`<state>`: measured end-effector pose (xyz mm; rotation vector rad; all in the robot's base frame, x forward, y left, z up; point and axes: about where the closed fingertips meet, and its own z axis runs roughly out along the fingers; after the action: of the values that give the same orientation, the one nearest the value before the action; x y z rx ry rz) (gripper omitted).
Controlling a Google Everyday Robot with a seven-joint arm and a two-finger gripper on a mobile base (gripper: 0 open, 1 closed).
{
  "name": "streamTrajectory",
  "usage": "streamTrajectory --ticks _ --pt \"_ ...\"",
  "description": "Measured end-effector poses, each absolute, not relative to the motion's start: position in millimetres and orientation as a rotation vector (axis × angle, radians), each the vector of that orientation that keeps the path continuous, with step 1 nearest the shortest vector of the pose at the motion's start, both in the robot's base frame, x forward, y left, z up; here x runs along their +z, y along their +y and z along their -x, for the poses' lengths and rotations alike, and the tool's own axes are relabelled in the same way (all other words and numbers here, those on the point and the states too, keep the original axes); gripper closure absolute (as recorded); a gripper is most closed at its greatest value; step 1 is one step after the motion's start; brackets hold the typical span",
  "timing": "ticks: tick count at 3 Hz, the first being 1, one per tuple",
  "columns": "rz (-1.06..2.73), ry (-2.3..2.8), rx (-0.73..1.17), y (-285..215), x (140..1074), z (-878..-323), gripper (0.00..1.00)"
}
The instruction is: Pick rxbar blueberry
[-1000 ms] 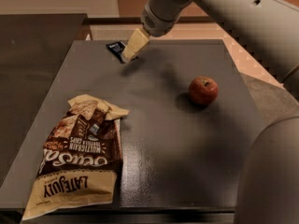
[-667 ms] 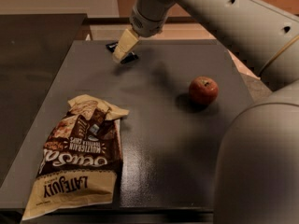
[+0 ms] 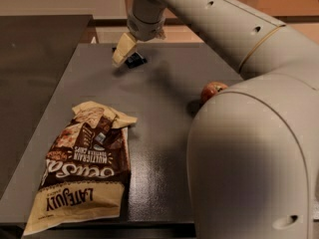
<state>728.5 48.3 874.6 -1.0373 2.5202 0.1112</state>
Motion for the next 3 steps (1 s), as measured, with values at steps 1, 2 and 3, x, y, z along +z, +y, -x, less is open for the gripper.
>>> streamTrajectory --ticks 1,2,3 --pt "1.012 2.560 0.113 55.6 862.7 -737.1 0.00" --pt "0.992 2.575 0.107 61.5 853.6 -742.1 0.00" --pt "0.965 2.556 0.114 65.2 849.3 -745.6 0.00"
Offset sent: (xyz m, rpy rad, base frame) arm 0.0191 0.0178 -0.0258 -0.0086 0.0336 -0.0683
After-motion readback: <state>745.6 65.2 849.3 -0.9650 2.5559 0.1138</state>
